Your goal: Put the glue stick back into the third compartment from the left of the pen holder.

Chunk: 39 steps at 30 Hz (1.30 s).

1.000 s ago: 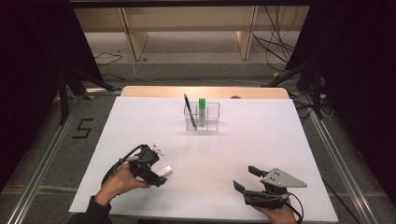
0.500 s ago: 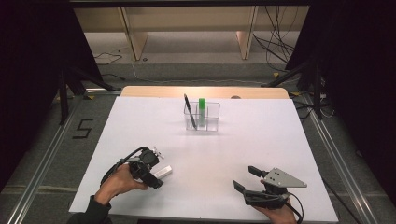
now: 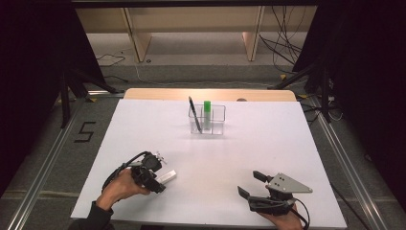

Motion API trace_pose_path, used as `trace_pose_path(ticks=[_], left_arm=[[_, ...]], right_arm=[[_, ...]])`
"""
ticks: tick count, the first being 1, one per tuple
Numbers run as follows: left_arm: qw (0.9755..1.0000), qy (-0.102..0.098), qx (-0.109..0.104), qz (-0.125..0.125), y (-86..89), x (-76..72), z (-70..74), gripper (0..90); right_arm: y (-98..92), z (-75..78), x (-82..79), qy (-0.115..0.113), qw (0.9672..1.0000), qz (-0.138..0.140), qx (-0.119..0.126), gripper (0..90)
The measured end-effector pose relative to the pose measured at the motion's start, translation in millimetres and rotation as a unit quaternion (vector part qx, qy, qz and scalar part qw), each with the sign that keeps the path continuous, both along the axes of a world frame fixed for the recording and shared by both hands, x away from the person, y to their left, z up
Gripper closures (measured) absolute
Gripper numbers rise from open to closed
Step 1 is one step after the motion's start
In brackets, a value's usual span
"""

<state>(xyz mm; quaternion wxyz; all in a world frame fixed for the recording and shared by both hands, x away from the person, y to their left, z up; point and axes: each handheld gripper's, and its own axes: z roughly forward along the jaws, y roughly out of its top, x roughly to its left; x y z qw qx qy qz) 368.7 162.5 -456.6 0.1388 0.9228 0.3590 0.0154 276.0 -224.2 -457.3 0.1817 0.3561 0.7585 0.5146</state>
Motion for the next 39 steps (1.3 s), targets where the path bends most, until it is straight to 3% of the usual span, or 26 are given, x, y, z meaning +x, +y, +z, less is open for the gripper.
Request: trace_pose_path(ticks=[20, 34, 39], left_arm=[[0.9998, 0.001, 0.017, -0.013, 6.2, 1.0, -4.8, 62.5], [0.9997, -0.007, -0.01, -0.02, 7.5, 1.1, -3.0, 66.9], [0.998, -0.012, -0.053, -0.032, -0.7, -3.7, 9.8, 66.9]], right_arm=[[1.7, -0.4, -0.5, -0.002, 1.0, 0.002, -0.004, 24.7], [2.3, -0.2, -0.8, -0.003, 1.0, 0.005, -0.008, 24.8], [3.3, -0.3, -1.2, -0.005, 0.9999, 0.004, -0.008, 24.8]])
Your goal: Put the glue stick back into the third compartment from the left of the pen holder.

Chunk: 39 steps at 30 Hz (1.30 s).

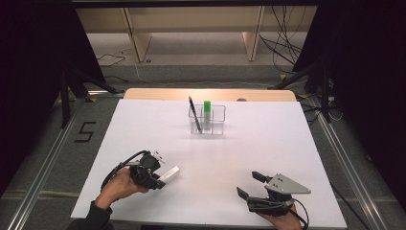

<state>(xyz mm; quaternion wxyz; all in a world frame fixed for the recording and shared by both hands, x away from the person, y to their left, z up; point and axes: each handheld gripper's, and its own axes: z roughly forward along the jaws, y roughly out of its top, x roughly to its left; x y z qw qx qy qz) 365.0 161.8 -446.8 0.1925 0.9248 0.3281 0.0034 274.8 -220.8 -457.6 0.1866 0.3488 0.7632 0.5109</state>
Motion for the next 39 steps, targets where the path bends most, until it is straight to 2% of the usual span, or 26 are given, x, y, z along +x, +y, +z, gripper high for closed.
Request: trace_pose_path(ticks=[3, 4, 7, 8, 9, 10, 11, 12, 13, 14, 18, 19, 20, 21, 22, 25, 27, 29, 30, 31, 32, 33, 34, 37, 38, 39], left_arm=[[0.9997, 0.001, -0.013, -0.02, -10.6, -4.4, 3.4, 66.9], [0.9986, 0.005, -0.028, -0.045, -21.7, -8.7, 7.4, 66.9], [0.9975, 0.005, -0.033, -0.063, -34.4, -11.7, 10.7, 66.9], [0.996, 0.009, -0.037, -0.081, -46.4, -12.8, 11.6, 66.9], [0.996, 0.009, -0.037, -0.081, -46.4, -12.8, 11.6, 66.9], [0.9942, 0.015, -0.041, -0.098, -60.6, -12.7, 11.4, 66.9], [0.9942, 0.015, -0.041, -0.098, -60.6, -12.7, 11.4, 66.9], [0.993, 0.018, -0.041, -0.11, -71.3, -12.0, 11.0, 66.9], [0.993, 0.018, -0.041, -0.11, -71.3, -12.0, 11.0, 66.9], [0.9917, 0.022, -0.043, -0.119, -79.9, -11.5, 10.9, 66.9], [0.9902, 0.03, -0.049, -0.128, -93.1, -10.3, 10.0, 66.9], [0.9902, 0.03, -0.049, -0.128, -93.1, -10.3, 10.0, 66.9], [0.9901, 0.033, -0.048, -0.128, -97.2, -9.2, 9.1, 66.9], [0.9901, 0.033, -0.048, -0.128, -97.2, -9.2, 9.1, 66.9], [0.9897, 0.035, -0.04, -0.133, -100.0, -8.1, 8.4, 66.9], [0.9896, 0.036, -0.035, -0.135, -102.5, -7.8, 8.3, 66.9], [0.9889, 0.037, -0.033, -0.14, -107.0, -7.6, 8.6, 66.9], [0.9884, 0.037, -0.027, -0.145, -109.5, -6.8, 9.5, 66.9], [0.9884, 0.036, -0.025, -0.146, -114.0, -6.5, 10.7, 66.9], [0.9884, 0.036, -0.025, -0.146, -114.0, -6.5, 10.7, 66.9], [0.9875, 0.033, -0.024, -0.153, -119.5, -6.0, 13.1, 66.9], [0.9875, 0.033, -0.024, -0.153, -119.5, -6.0, 13.1, 66.9], [0.9858, 0.032, -0.021, -0.163, -126.3, -5.6, 16.4, 66.9], [0.9859, 0.03, -0.022, -0.163, -131.2, -4.4, 19.4, 66.9], [0.9857, 0.029, -0.026, -0.164, -136.2, -3.7, 20.6, 66.9], [0.9857, 0.029, -0.026, -0.164, -136.2, -3.7, 20.6, 66.8]], right_arm=[[2.0, -0.4, 0.0, 0.002, 1.0, 0.003, -0.002, 24.9], [2.9, -0.4, -0.2, 0.002, 1.0, 0.004, -0.002, 24.9], [5.2, 0.1, -1.7, -0.001, 1.0, 0.007, 0.0, 24.9], [9.1, 0.0, -3.2, -0.008, 0.9999, 0.011, -0.006, 24.9], [9.1, 0.0, -3.2, -0.008, 0.9999, 0.011, -0.006, 24.9], [13.2, 0.0, -4.9, -0.012, 0.9997, 0.016, -0.014, 24.7], [13.2, 0.0, -4.9, -0.012, 0.9997, 0.016, -0.014, 24.7], [16.8, 0.4, -7.2, -0.02, 0.9993, 0.021, -0.024, 24.4], [16.8, 0.4, -7.2, -0.02, 0.9993, 0.021, -0.024, 24.4], [19.8, 1.4, -10.2, -0.033, 0.9984, 0.023, -0.039, 24.3], [26.4, 2.8, -16.2, -0.07, 0.9949, 0.025, -0.068, 24.2], [26.4, 2.8, -16.2, -0.07, 0.9949, 0.025, -0.068, 24.2], [30.0, 3.3, -19.4, -0.086, 0.9926, 0.026, -0.082, 24.2], [30.0, 3.3, -19.4, -0.086, 0.9926, 0.026, -0.082, 24.2], [33.6, 3.5, -22.3, -0.098, 0.9901, 0.031, -0.096, 24.4], [37.4, 3.0, -24.4, -0.106, 0.9876, 0.038, -0.109, 24.6], [44.2, 1.1, -27.1, -0.12, 0.9824, 0.047, -0.135, 24.7], [45.9, 0.6, -27.7, -0.123, 0.9811, 0.049, -0.141, 24.8], [50.5, -0.9, -29.4, -0.134, 0.9764, 0.054, -0.161, 25.1], [50.5, -0.9, -29.4, -0.134, 0.9764, 0.054, -0.161, 25.1], [53.8, -2.1, -30.6, -0.146, 0.9712, 0.054, -0.181, 25.3], [55.5, -2.9, -31.4, -0.152, 0.9681, 0.053, -0.192, 25.5], [57.6, -4.1, -32.4, -0.16, 0.9641, 0.054, -0.205, 25.7], [61.6, -6.6, -34.8, -0.176, 0.955, 0.053, -0.233, 26.1], [63.3, -7.8, -35.7, -0.187, 0.9495, 0.053, -0.246, 26.3], [63.3, -7.8, -35.7, -0.187, 0.9495, 0.053, -0.246, 26.3]])
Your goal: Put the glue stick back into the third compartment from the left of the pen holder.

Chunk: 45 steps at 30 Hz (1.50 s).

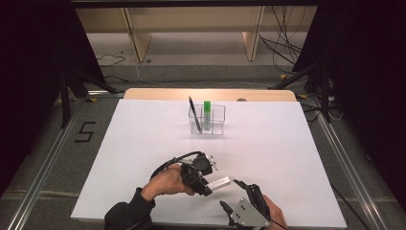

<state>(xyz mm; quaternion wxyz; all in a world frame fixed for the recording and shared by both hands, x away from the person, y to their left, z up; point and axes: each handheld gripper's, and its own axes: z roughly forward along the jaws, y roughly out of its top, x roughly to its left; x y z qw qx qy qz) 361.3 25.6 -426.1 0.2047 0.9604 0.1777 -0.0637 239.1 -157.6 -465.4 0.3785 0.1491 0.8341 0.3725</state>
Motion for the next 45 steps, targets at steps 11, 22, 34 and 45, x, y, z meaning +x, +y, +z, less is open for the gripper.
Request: trace_pose_path(ticks=[11, 22, 34, 45], left_arm=[[0.9998, 0.007, 0.009, -0.018, -8.8, -6.1, -5.3, 66.8], [0.9992, 0.016, 0.019, -0.033, -17.3, -13.4, -6.7, 66.8], [0.9987, 0.023, 0.019, -0.04, -21.0, -17.5, -6.2, 66.7], [0.9985, 0.025, 0.021, -0.045, -22.9, -20.1, -6.0, 66.7]], right_arm=[[18.6, -12.0, -13.1, -0.063, 0.9931, 0.01, -0.098, 28.9], [36.2, -27.0, -21.2, -0.132, 0.9714, 0.017, -0.197, 34.7], [43.3, -35.4, -24.3, -0.172, 0.9514, 0.026, -0.255, 43.4], [45.3, -36.5, -25.1, -0.18, 0.9462, 0.035, -0.267, 54.4]])
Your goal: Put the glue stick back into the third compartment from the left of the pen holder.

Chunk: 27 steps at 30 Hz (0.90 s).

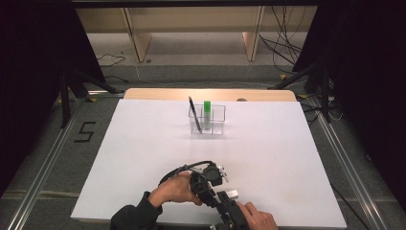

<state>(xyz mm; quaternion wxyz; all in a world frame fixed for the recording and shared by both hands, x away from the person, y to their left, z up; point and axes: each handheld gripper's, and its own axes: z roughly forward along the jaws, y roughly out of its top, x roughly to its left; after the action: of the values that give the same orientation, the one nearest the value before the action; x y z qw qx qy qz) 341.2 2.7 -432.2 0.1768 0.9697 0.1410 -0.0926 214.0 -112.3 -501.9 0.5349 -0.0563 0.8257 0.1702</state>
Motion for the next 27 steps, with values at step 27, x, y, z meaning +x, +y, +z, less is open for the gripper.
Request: trace_pose_path(ticks=[27], left_arm=[[1.0, 0.004, 0.004, -0.006, -0.5, -1.2, -0.2, 66.7]], right_arm=[[1.4, -4.6, -2.3, -0.007, 0.9993, 0.01, -0.035, 68.1]])
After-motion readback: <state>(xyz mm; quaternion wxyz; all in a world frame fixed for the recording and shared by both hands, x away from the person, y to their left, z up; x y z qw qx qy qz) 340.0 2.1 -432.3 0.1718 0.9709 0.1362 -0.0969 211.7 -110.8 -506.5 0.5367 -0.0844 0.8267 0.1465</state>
